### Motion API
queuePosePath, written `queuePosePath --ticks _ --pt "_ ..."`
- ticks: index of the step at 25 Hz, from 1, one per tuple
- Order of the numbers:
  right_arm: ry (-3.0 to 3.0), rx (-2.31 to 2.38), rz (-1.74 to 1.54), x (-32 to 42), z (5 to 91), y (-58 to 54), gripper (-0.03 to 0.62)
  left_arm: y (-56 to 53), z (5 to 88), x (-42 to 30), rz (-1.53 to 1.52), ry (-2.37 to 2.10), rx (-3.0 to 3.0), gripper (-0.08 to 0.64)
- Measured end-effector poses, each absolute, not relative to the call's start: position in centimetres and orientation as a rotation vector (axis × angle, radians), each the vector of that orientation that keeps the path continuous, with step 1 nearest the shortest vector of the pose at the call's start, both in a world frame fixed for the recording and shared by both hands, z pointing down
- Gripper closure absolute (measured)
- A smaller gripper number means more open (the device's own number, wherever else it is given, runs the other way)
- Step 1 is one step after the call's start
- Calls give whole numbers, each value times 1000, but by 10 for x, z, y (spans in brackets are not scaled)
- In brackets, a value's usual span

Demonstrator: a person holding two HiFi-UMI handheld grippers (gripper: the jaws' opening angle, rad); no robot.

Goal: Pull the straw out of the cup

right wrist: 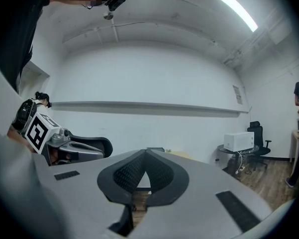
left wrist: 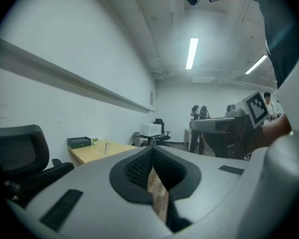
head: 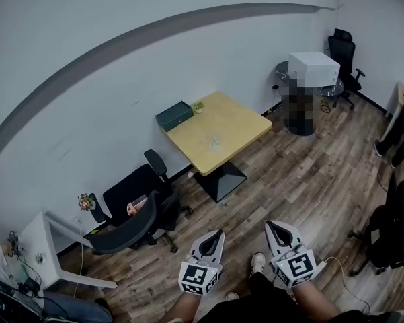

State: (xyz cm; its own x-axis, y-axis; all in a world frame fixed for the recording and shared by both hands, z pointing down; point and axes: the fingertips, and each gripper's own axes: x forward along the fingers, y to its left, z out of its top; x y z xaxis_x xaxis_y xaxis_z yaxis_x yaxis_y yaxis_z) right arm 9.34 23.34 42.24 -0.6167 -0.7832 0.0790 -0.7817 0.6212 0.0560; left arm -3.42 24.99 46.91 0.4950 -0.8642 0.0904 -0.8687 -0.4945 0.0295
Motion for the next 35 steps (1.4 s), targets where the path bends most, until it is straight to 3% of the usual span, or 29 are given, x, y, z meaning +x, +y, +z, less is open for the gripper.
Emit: queuePosePath --ticks 21,35 --pt "-2900 1274 -82 159 392 9 572 55 470 8 148 -1717 2518 540" --pt "-2932 1204 -21 154 398 -57 572 -4 481 2 140 -1771 2423 540"
